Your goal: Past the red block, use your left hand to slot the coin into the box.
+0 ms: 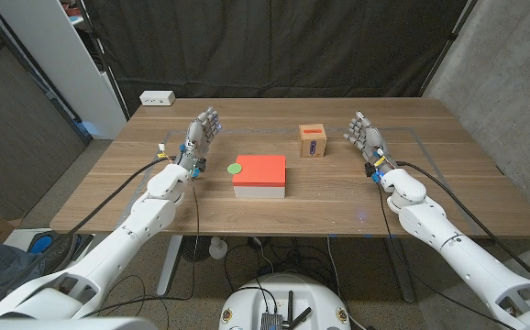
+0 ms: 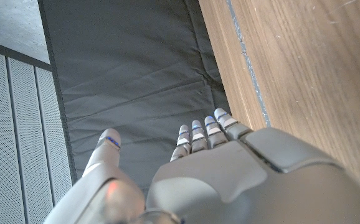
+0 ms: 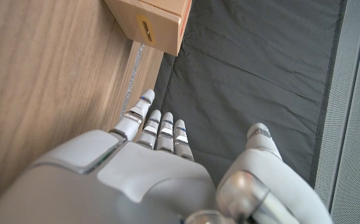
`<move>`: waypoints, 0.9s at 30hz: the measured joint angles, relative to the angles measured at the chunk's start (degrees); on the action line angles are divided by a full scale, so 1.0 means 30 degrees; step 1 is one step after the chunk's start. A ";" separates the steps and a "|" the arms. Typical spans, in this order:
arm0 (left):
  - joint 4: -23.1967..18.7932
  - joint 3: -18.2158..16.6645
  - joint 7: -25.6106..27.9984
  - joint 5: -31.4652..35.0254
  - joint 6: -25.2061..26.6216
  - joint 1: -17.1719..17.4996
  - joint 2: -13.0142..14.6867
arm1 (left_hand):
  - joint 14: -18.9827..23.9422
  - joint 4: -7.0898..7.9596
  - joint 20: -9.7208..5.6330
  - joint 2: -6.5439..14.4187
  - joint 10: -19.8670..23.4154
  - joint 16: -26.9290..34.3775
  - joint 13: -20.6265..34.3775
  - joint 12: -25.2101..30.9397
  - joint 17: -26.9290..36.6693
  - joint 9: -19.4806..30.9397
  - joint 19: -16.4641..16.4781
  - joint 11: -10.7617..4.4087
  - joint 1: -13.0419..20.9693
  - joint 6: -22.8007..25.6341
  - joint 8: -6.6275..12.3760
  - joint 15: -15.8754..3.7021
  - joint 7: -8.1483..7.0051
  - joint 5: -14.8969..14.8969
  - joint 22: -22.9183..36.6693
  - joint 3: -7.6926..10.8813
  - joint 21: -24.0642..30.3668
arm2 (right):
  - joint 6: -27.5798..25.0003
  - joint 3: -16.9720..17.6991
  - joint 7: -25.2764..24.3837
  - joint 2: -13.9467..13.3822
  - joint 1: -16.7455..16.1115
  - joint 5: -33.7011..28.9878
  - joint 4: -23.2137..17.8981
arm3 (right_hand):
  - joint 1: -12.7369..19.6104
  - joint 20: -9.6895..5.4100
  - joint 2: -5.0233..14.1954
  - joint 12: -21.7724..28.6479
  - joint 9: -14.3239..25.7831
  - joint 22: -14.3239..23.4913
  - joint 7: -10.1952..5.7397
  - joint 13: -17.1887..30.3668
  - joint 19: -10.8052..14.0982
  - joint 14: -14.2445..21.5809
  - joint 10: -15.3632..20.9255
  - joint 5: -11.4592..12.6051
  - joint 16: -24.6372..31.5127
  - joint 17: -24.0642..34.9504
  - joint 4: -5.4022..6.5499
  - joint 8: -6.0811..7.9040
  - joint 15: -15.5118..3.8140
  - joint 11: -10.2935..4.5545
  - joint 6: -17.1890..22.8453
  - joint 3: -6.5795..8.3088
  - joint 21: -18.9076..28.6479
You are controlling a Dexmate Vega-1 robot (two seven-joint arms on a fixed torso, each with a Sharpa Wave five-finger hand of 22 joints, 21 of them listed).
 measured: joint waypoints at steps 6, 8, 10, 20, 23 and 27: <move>-0.0438 -0.0011 0.0436 0.0049 0.0616 0.0096 0.0189 | 0.3099 0.0000 0.0679 0.0008 0.2446 0.0662 0.0090 0.0621 0.0152 -0.0001 0.2556 -0.0008 0.0008 0.1074 0.0149 0.0036 -0.0361 -0.0001 0.0249 0.0000 0.0799 | 0.0000 0.0060 -0.0203 -0.0055 -0.0176 -0.0052 -0.0222 | -0.0001 -0.0001 0.0000 0.0000 -0.0054 0.0089 0.0000 -0.0001 -0.0001 0.0004 0.0094 -0.0001 0.0000 0.0000 0.0000 0.0000 0.0004 -0.0095 -0.0001 0.0000 0.0000; -0.0553 -0.0021 0.0591 0.0054 0.0797 0.0140 0.0244 | 0.4585 0.0000 0.0715 0.0108 0.3593 0.0982 0.0136 0.0895 0.0180 -0.0001 0.3711 -0.0111 0.0108 0.1621 0.0232 -0.0150 -0.0321 -0.0001 0.0339 0.0000 0.1205 | 0.0000 0.0069 -0.0246 -0.0063 -0.0217 -0.0059 -0.0269 | 0.0000 -0.0001 0.0000 0.0000 -0.0053 0.0093 -0.0001 -0.0002 -0.0001 0.0004 0.0096 -0.0001 -0.0001 0.0000 0.0000 0.0000 0.0004 -0.0092 0.0000 -0.0001 0.0000; -0.0702 -0.0035 0.0770 0.0060 0.1033 0.0187 0.0318 | 0.6493 0.0012 0.0703 0.0108 0.4935 0.1382 0.0180 0.1176 0.0180 -0.0002 0.4968 -0.0277 0.0107 0.2134 0.0295 -0.0453 -0.0198 -0.0001 0.0481 0.0011 0.1717 | 0.0000 0.0076 -0.0292 -0.0069 -0.0261 -0.0070 -0.0315 | -0.0001 0.0003 0.0000 0.0000 -0.0053 0.0094 0.0001 -0.0002 0.0139 0.0004 0.0194 -0.0001 0.0000 0.0000 0.0000 0.0000 0.0004 0.0005 0.0009 -0.0001 0.0000; -0.1555 -0.0143 0.1583 0.0067 0.2343 0.0499 0.0849 | 1.4467 0.0170 -0.0313 0.0325 1.2068 0.3026 0.0327 0.2543 0.0287 -0.0003 1.1136 -0.0604 -0.0110 0.4180 0.0295 -0.1820 0.0366 -0.0002 0.1392 0.0161 0.4962 | 0.0012 0.0092 -0.0651 -0.0074 -0.0509 -0.0235 -0.0629 | -0.0001 0.0034 0.0000 0.0000 -0.0053 0.0092 -0.0004 -0.0003 0.0170 0.0109 0.0193 -0.0002 0.0000 -0.0001 -0.0074 -0.0001 0.0108 0.0006 0.0138 0.0074 0.0000; -0.1871 -0.0213 0.1841 0.0067 0.2697 0.0618 0.1025 | 1.6519 0.0297 -0.0875 0.0362 1.4138 0.3583 0.0552 0.3034 0.0388 -0.0004 1.2843 -0.0836 -0.0147 0.4769 0.0295 -0.2274 0.0471 -0.0002 0.1832 0.0124 0.6105 | 0.0024 0.0092 -0.0788 -0.0069 -0.0577 -0.0293 -0.0732 | -0.0002 0.0034 0.0000 0.0000 -0.0053 0.0091 -0.0004 -0.0003 0.0169 0.0109 0.0192 -0.0002 -0.0001 -0.0002 -0.0074 0.0000 0.0109 0.0006 0.0137 0.0074 0.0000; -0.2100 -0.0257 0.2153 0.0062 0.3185 0.0707 0.1177 | 1.8899 0.0349 -0.1528 0.0361 1.6555 0.4313 0.0853 0.3679 0.0533 0.0091 1.4630 -0.1333 -0.0147 0.5530 0.0360 -0.2914 0.0609 -0.0002 0.2332 0.0177 0.7400 | 0.0038 0.0092 -0.0887 -0.0052 -0.0670 -0.0346 -0.0876 | 0.0002 0.0106 0.0005 0.0000 -0.0003 0.0091 -0.0004 -0.0004 0.0242 0.0109 0.0192 -0.0003 -0.0001 -0.0003 -0.0074 -0.0001 0.0108 0.0005 0.0137 0.0074 0.0000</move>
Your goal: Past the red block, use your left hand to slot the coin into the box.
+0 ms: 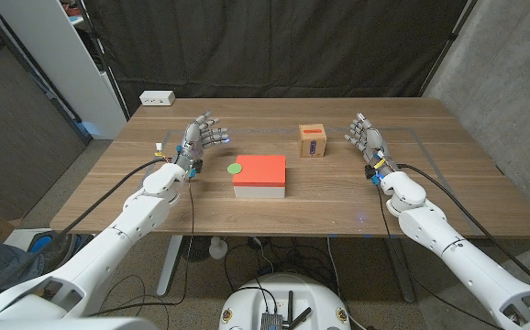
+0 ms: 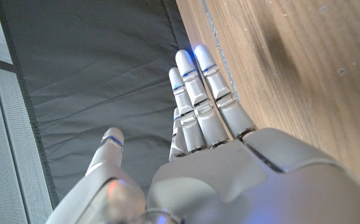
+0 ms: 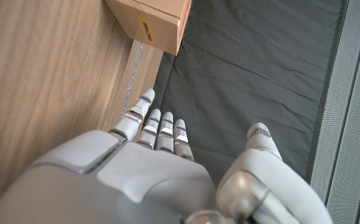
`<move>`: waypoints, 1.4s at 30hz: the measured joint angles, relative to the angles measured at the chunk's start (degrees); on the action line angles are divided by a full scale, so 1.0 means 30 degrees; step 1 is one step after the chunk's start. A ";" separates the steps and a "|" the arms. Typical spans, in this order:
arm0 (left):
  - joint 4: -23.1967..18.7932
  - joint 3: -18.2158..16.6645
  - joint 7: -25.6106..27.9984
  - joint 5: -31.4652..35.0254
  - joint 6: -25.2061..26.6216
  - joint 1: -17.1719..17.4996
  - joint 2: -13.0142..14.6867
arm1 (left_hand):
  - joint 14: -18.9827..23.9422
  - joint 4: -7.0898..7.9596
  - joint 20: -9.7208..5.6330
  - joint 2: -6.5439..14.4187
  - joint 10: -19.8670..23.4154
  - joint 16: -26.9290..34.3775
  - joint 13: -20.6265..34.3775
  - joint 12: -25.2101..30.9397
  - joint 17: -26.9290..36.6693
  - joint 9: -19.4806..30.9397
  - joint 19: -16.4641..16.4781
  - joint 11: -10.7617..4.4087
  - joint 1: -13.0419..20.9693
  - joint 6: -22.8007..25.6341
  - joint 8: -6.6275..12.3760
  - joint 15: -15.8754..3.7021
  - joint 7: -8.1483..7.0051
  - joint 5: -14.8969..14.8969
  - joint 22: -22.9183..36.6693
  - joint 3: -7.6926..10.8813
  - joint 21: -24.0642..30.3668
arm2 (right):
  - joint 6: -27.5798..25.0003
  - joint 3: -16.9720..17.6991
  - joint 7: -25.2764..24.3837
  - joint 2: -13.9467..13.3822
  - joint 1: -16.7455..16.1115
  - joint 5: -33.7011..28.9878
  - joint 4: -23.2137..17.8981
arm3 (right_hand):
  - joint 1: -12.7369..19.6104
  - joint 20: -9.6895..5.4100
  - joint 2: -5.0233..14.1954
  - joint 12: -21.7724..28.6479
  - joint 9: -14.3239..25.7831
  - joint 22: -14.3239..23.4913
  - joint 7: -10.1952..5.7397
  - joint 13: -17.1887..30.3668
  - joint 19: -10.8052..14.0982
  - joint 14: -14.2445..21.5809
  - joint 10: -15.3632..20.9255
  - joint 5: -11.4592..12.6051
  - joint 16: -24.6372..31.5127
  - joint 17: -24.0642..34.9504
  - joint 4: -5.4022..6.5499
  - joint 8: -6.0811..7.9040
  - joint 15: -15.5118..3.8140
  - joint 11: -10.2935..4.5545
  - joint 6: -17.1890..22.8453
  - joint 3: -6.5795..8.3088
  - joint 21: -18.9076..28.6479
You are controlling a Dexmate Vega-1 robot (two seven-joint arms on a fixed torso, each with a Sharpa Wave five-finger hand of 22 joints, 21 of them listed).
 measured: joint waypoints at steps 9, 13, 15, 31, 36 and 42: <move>-0.0967 -0.0276 0.0688 -0.0195 0.1001 0.0412 0.0517 | 0.5525 0.0358 -0.1957 -0.0161 0.7619 0.2171 0.1133 0.2552 0.0467 -0.0002 0.3908 -0.1658 -0.0204 0.3791 0.0481 -0.1678 0.0325 0.0074 0.0865 -0.0007 0.2934 | 0.0032 -0.0027 -0.0290 0.0058 -0.0152 -0.0157 -0.0212 | -0.0005 0.0031 0.0201 0.0000 0.0004 -0.0001 -0.0099 0.0000 0.0030 0.0000 -0.0001 0.0000 0.0000 -0.0001 0.0000 0.0000 0.0000 0.0000 0.0100 0.0000 0.0000; -0.1194 -0.0369 0.0759 -0.0445 0.1337 0.0517 0.0613 | 0.6818 0.0473 -0.2528 -0.0030 0.9305 0.3574 0.2014 0.4076 0.1109 -0.0002 0.4886 -0.2175 -0.0334 0.4671 0.0453 -0.1829 0.0387 0.0074 0.1467 0.0109 0.3917 | 0.0032 -0.0034 -0.0359 0.0066 -0.0203 -0.0194 -0.0291 | -0.0005 0.0031 0.0201 0.0000 0.0003 -0.0001 -0.0099 -0.0001 0.0030 0.0000 -0.0001 0.0000 0.0000 -0.0002 0.0000 0.0000 -0.0001 0.0000 0.0100 0.0000 0.0000; -0.1279 -0.0403 0.0781 -0.0580 0.1525 0.0560 0.0659 | 0.6926 0.0588 -0.2870 -0.0030 0.9588 0.5037 0.2608 0.5701 0.1797 -0.0002 0.5396 -0.2458 -0.0333 0.5149 0.0290 -0.1818 0.0407 0.0074 0.1917 0.0109 0.4571 | 0.0032 -0.0035 -0.0408 0.0065 -0.0233 -0.0218 -0.0349 | -0.0005 0.0031 0.0201 0.0000 0.0003 -0.0002 -0.0099 -0.0002 0.0030 0.0000 -0.0001 0.0000 0.0000 -0.0002 0.0001 0.0000 0.0000 0.0000 0.0099 0.0000 -0.0053; -0.2976 -0.0944 0.1180 -0.2226 0.3699 0.1388 0.1342 | 0.7023 -0.0796 -0.3306 -0.0597 0.9679 1.1956 0.3767 1.2649 0.3743 -0.0004 0.8322 -0.2973 0.1557 0.7231 0.0085 -0.1919 0.0216 0.0146 0.4293 0.1310 0.7657 | -0.0032 -0.0033 -0.0706 -0.0004 -0.0567 -0.0313 -0.0764 | -0.0005 0.0244 0.0200 0.0000 0.0002 -0.0003 -0.0099 -0.0002 0.0232 0.0000 -0.0002 -0.0001 0.0000 -0.0054 0.0001 0.0000 -0.0001 0.0000 0.0099 -0.0001 -0.0092; -0.3801 -0.1248 0.1753 -0.2870 0.4552 0.1807 0.1576 | 0.6951 -0.1066 -0.3307 -0.0892 0.9592 1.3030 0.3065 1.3701 0.2948 -0.0005 0.8326 -0.3059 0.4270 0.8070 0.0101 -0.1849 -0.0185 0.0220 0.4418 0.2014 0.7885 | -0.0079 -0.0030 -0.0777 -0.0038 -0.0673 -0.0336 -0.0916 | -0.0005 0.0418 0.0200 0.0000 0.0002 -0.0004 -0.0100 -0.0003 0.0273 0.0000 0.0072 -0.0001 0.0000 -0.0054 -0.0077 -0.0001 -0.0001 0.0075 0.0099 -0.0079 -0.0092; -0.4929 -0.1734 0.3105 -0.3559 0.5596 0.2429 0.1802 | 0.6950 -0.0785 -0.3234 -0.1577 0.9568 1.6784 0.2858 1.7098 0.2346 0.0246 0.7164 -0.3215 0.8576 0.9227 0.0228 -0.1849 -0.0543 0.0564 1.0434 0.2635 1.1849 | -0.0216 -0.0031 -0.0913 -0.0132 -0.0797 -0.0429 -0.1136 | -0.0005 0.0545 0.0200 0.0000 0.0000 -0.0005 -0.0099 -0.0003 0.0199 0.0000 0.0071 -0.0001 -0.0001 -0.0054 -0.0076 -0.0001 -0.0001 0.0073 0.0099 -0.0079 -0.0162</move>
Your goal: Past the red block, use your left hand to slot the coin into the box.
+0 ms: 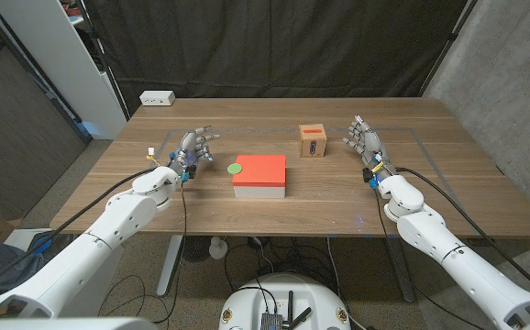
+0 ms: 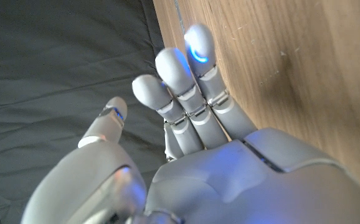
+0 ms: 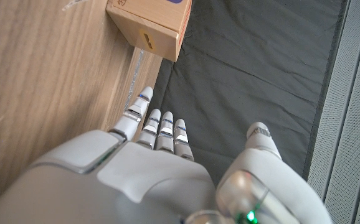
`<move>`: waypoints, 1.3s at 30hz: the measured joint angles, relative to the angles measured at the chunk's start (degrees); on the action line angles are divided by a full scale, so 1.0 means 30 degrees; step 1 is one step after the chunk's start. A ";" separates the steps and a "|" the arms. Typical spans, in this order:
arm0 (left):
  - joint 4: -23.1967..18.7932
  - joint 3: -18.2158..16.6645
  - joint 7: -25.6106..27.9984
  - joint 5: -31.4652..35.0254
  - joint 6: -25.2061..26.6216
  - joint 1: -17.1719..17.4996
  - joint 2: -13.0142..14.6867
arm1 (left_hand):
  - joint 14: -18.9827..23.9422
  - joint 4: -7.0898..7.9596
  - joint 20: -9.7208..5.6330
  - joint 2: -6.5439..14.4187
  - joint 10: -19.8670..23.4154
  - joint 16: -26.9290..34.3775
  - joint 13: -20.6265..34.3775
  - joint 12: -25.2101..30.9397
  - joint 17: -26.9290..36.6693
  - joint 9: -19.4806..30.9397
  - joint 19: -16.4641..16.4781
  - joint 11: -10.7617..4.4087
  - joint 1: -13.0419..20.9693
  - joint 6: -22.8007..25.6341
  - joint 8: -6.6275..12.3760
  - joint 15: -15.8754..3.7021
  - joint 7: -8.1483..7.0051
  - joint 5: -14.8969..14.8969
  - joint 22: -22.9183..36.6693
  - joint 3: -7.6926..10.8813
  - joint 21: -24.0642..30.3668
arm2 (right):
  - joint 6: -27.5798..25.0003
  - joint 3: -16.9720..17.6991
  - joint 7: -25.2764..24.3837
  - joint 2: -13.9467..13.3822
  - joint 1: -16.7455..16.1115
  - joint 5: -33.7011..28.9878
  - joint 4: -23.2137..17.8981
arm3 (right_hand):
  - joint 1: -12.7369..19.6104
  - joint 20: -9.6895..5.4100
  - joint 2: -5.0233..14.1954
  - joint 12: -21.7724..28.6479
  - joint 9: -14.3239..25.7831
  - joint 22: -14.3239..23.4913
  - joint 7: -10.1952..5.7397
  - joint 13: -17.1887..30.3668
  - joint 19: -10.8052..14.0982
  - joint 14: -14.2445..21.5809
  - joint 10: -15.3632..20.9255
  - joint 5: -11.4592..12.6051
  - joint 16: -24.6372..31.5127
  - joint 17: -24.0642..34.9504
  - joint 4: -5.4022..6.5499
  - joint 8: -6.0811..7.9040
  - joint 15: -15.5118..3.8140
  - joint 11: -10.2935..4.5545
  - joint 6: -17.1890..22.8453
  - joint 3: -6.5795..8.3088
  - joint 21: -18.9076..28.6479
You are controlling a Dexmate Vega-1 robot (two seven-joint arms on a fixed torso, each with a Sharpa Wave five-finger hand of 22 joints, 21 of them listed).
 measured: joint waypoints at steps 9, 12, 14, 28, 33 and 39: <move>-0.0912 -0.0508 0.1195 -0.1182 0.1642 0.0274 0.0269 | -0.0105 -0.0276 -0.0038 -0.0157 0.0066 0.2986 0.0755 0.2520 0.0745 0.0411 -0.1491 -0.0070 0.2548 0.0743 0.0092 0.0106 -0.0154 0.0153 0.5120 0.0693 0.2639 | -0.0130 -0.0013 -0.0116 -0.0035 -0.0058 -0.0082 -0.0095 | 0.0000 0.0101 0.0000 0.0000 -0.0001 0.0000 0.0000 -0.0001 0.0102 0.0074 -0.0002 0.0000 0.0000 0.0001 0.0000 0.0000 0.0073 -0.0001 0.0000 0.0000 0.0007; -0.1097 -0.0623 0.1286 -0.1750 0.2296 0.0265 0.0406 | -0.0106 -0.0276 -0.0063 -0.0348 -0.0034 0.3324 0.0886 0.2908 0.0712 0.0673 -0.1622 -0.0167 0.3279 0.0468 0.0212 0.0104 -0.0427 0.0153 0.5475 0.0692 0.2864 | -0.0134 -0.0045 -0.0120 -0.0016 -0.0056 -0.0093 -0.0057 | 0.0000 0.0101 -0.0001 0.0000 -0.0002 0.0000 0.0000 -0.0001 0.0102 0.0074 0.0068 0.0000 0.0000 0.0001 0.0000 0.0000 0.0073 0.0068 0.0001 0.0000 0.0007; -0.1100 -0.0625 0.1293 -0.2112 0.2650 0.0265 0.0411 | -0.0105 -0.0275 -0.0069 -0.0533 -0.0106 0.3530 0.0952 0.3128 0.0689 0.0857 -0.1664 -0.0235 0.3609 0.0086 0.0223 0.0103 -0.0533 0.0153 0.5597 0.0692 0.2872 | -0.0136 -0.0061 -0.0121 0.0008 -0.0044 -0.0097 -0.0011 | 0.0000 0.0100 -0.0001 0.0000 -0.0002 0.0000 0.0000 -0.0001 0.0102 0.0073 0.0068 0.0000 0.0000 0.0000 0.0000 0.0000 0.0072 0.0068 0.0000 0.0000 0.0008; -0.1868 -0.1671 0.0765 -0.4638 0.4495 0.0620 0.1492 | -0.0105 0.0042 -0.0064 -0.0632 -0.0201 0.4184 0.1028 0.3625 0.0514 0.1693 -0.1855 -0.0327 0.4646 -0.1666 0.0489 0.0103 -0.0406 0.0153 0.5962 0.0207 0.3146 | -0.0172 -0.0104 -0.0484 0.0118 -0.0089 -0.0276 -0.0081 | 0.0000 0.0343 -0.0001 0.0104 -0.0004 -0.0001 -0.0103 -0.0001 0.0135 0.0135 0.0142 -0.0001 0.0000 0.0002 0.0001 0.0000 0.0135 -0.0008 0.0103 0.0000 0.0009; -0.2196 -0.2103 0.0574 -0.5669 0.5125 0.0924 0.1964 | -0.0105 0.0018 -0.0063 -0.0585 -0.0200 0.4257 0.0827 0.3625 0.0406 0.1939 -0.1855 -0.0327 0.4892 -0.1284 0.1050 0.0103 -0.0788 0.0153 0.5912 0.0071 0.3145 | -0.0261 -0.0105 -0.0715 0.0070 -0.0260 -0.0387 -0.0368 | 0.0000 0.0342 0.0000 0.0136 -0.0004 -0.0001 -0.0103 -0.0001 0.0135 0.0135 0.0141 0.0000 0.0000 0.0003 -0.0078 0.0000 0.0135 -0.0007 0.0103 0.0080 0.0009; -0.2471 -0.2481 0.0564 -0.6554 0.5669 0.1207 0.2411 | -0.0104 0.0068 -0.0064 -0.0411 -0.0201 0.4257 0.0717 0.3625 0.0208 0.2411 -0.1855 -0.0327 0.5221 -0.1115 0.1672 0.0103 -0.0957 0.0153 0.5937 -0.0085 0.3144 | -0.0493 -0.0088 -0.1010 -0.0058 -0.0424 -0.0549 -0.0727 | 0.0004 0.0413 0.0003 0.0136 -0.0004 -0.0001 -0.0103 -0.0001 0.0206 0.0135 0.0139 0.0000 0.0000 0.0003 -0.0078 0.0000 0.0135 -0.0006 0.0103 0.0081 0.0010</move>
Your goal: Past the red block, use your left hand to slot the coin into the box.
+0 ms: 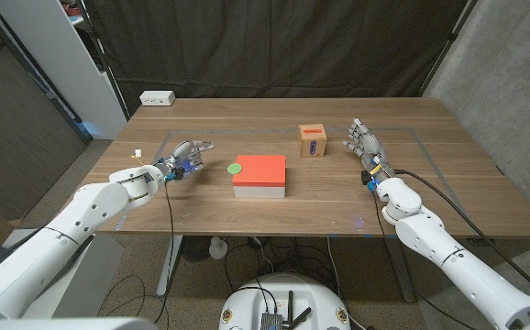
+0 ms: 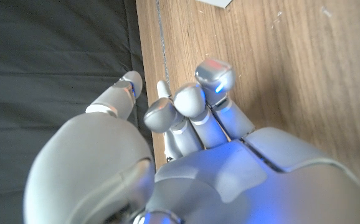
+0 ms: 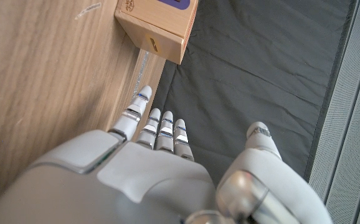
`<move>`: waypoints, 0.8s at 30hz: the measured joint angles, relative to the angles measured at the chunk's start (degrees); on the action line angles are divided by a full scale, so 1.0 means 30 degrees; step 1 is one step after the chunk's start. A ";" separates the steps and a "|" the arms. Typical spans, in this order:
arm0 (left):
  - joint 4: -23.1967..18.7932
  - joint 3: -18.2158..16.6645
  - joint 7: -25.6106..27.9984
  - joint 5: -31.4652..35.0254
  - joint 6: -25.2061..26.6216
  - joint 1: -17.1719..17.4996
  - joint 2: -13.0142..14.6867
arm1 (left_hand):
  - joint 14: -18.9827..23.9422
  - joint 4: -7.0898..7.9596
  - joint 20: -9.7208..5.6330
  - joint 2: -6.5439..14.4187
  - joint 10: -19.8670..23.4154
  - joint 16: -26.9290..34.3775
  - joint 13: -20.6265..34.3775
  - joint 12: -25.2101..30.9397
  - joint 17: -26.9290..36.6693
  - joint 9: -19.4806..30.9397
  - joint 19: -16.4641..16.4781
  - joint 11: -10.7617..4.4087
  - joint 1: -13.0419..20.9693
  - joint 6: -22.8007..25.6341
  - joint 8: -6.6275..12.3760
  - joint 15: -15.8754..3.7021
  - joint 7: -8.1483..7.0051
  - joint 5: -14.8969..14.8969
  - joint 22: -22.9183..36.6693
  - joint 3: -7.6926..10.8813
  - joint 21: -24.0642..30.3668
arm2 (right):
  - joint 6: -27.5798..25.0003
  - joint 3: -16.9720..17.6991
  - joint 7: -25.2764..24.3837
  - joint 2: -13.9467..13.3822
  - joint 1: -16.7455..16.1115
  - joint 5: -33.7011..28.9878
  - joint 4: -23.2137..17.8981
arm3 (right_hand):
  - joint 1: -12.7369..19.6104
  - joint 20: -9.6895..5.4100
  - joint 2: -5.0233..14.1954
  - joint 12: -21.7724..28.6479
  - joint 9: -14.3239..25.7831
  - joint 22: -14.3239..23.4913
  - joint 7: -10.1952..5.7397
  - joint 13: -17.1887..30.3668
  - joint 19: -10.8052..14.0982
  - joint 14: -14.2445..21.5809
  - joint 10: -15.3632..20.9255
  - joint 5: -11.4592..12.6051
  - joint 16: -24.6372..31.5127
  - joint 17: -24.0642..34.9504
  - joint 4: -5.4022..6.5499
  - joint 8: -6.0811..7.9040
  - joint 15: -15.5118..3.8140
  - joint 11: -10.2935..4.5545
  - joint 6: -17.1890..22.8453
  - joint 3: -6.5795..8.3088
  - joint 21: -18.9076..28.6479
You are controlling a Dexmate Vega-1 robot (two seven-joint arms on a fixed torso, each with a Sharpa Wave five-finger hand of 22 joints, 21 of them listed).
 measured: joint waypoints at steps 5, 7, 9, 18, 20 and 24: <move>-0.0194 -0.0252 0.0062 -0.0625 0.0416 0.0189 0.0336 | 0.0000 0.0078 0.0001 0.0023 0.0000 0.0074 -0.0066 0.0070 -0.0051 0.0439 0.0001 0.0000 0.0173 0.0000 0.0484 0.0000 0.0000 0.0000 0.0024 -0.0131 -0.0082 | -0.0106 0.0016 -0.0072 -0.0085 -0.0072 -0.0044 -0.0151 | 0.0097 0.0031 0.0097 0.0000 0.0000 0.0000 0.0000 0.0000 0.0031 -0.0001 -0.0001 0.0000 0.0000 0.0000 0.0000 0.0000 -0.0001 0.0000 0.0000 0.0000 0.0000; -0.0299 -0.0359 0.0106 -0.0899 0.0605 0.0287 0.0510 | 0.0000 0.0078 0.0001 0.0024 0.0000 0.0074 -0.0065 0.0139 -0.0051 0.0563 0.0000 0.0000 0.0173 0.0000 0.0581 -0.0001 0.0000 0.0000 0.0113 -0.0131 -0.0082 | -0.0145 0.0028 -0.0075 -0.0125 -0.0095 -0.0050 -0.0202 | 0.0097 0.0031 0.0097 0.0000 0.0000 0.0000 0.0000 -0.0001 0.0031 0.0000 -0.0001 0.0000 0.0000 0.0000 0.0000 0.0000 0.0000 0.0000 0.0000 0.0000 -0.0078; -0.0432 -0.0490 0.0149 -0.1182 0.0819 0.0407 0.0712 | 0.0000 0.0102 0.0069 0.0024 0.0000 0.0074 -0.0065 0.0142 -0.0050 0.0658 -0.0074 0.0000 0.0173 0.0001 0.0700 -0.0001 0.0001 0.0000 0.0203 -0.0212 -0.0082 | -0.0159 0.0049 -0.0066 -0.0163 -0.0109 -0.0050 -0.0233 | 0.0097 0.0031 0.0097 0.0000 0.0000 0.0000 0.0000 -0.0001 0.0031 -0.0001 -0.0002 0.0000 0.0000 0.0001 0.0000 0.0000 0.0000 0.0001 0.0000 0.0000 -0.0077; -0.1222 -0.1040 0.0980 -0.2382 0.1782 0.1023 0.1463 | 0.0000 0.0082 0.0028 -0.0050 0.0000 0.0150 -0.0063 0.0220 -0.0080 0.1117 -0.0182 0.0001 0.0247 0.0295 0.1459 -0.0001 -0.0294 0.0000 0.0204 -0.0395 -0.0231 | -0.0173 0.0210 0.0449 -0.0447 -0.0181 0.0268 -0.0159 | 0.0097 0.0029 0.0097 0.0000 -0.0001 -0.0001 0.0000 0.0000 0.0031 -0.0001 -0.0003 0.0000 0.0000 0.0001 -0.0076 0.0000 -0.0001 0.0001 0.0000 -0.0077 -0.0075; -0.1526 -0.1227 0.1398 -0.2719 0.1981 0.1269 0.1634 | 0.0001 0.0029 0.0028 -0.0050 0.0001 0.0150 -0.0063 0.0220 -0.0135 0.1224 -0.0182 0.0001 0.0247 0.0361 0.1583 -0.0001 -0.0360 0.0000 0.0204 -0.0447 -0.0231 | -0.0179 0.0270 0.0692 -0.0569 -0.0199 0.0415 -0.0092 | 0.0097 0.0029 0.0097 0.0000 -0.0001 -0.0001 0.0000 -0.0001 0.0031 0.0000 -0.0003 0.0000 0.0000 0.0002 -0.0077 0.0000 -0.0001 0.0001 0.0000 -0.0077 -0.0075; -0.2018 -0.1497 0.2120 -0.3241 0.2308 0.1641 0.1902 | 0.0001 0.0029 0.0028 -0.0051 0.0001 0.0150 -0.0062 0.0220 -0.0165 0.1457 -0.0181 0.0001 0.0247 0.0538 0.1957 -0.0001 -0.0536 0.0000 0.0290 -0.0446 -0.0312 | -0.0249 0.0403 0.1201 -0.0817 -0.0205 0.0763 0.0014 | 0.0096 0.0029 0.0096 0.0000 -0.0001 -0.0001 0.0000 0.0000 0.0030 0.0000 -0.0003 0.0077 0.0000 0.0001 -0.0077 0.0000 -0.0001 0.0001 0.0000 -0.0077 -0.0075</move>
